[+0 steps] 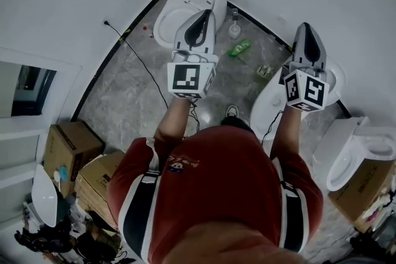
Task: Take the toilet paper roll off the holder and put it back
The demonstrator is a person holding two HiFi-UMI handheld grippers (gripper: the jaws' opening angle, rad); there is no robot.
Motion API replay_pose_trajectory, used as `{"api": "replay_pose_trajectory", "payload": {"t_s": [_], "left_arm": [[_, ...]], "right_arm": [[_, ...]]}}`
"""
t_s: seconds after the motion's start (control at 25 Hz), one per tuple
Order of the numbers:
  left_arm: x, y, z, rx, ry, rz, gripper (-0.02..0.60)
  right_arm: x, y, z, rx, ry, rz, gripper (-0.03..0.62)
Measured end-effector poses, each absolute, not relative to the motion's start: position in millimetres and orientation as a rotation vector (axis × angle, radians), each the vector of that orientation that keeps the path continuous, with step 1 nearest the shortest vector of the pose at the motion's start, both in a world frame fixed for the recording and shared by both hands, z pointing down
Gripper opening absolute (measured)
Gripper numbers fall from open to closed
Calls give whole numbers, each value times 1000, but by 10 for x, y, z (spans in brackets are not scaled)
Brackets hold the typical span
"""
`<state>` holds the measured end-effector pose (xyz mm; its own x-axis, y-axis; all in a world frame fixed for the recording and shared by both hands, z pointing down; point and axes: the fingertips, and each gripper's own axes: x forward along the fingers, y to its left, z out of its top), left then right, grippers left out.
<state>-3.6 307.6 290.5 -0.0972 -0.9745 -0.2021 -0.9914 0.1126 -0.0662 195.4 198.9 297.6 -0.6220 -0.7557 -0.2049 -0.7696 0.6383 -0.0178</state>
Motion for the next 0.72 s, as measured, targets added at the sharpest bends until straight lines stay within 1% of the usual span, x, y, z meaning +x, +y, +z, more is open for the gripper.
{"api": "replay_pose_trajectory", "payload": {"t_s": [0.36,0.72], "left_arm": [[-30,2011,2938,-1994,2165,119,18],[-157,1402,3030,-2035,2145,124,18]], "right_arm": [[1998,984,3040,-1290,2641,86,8],[1932,465,3157,-1342,2633,78,8]]}}
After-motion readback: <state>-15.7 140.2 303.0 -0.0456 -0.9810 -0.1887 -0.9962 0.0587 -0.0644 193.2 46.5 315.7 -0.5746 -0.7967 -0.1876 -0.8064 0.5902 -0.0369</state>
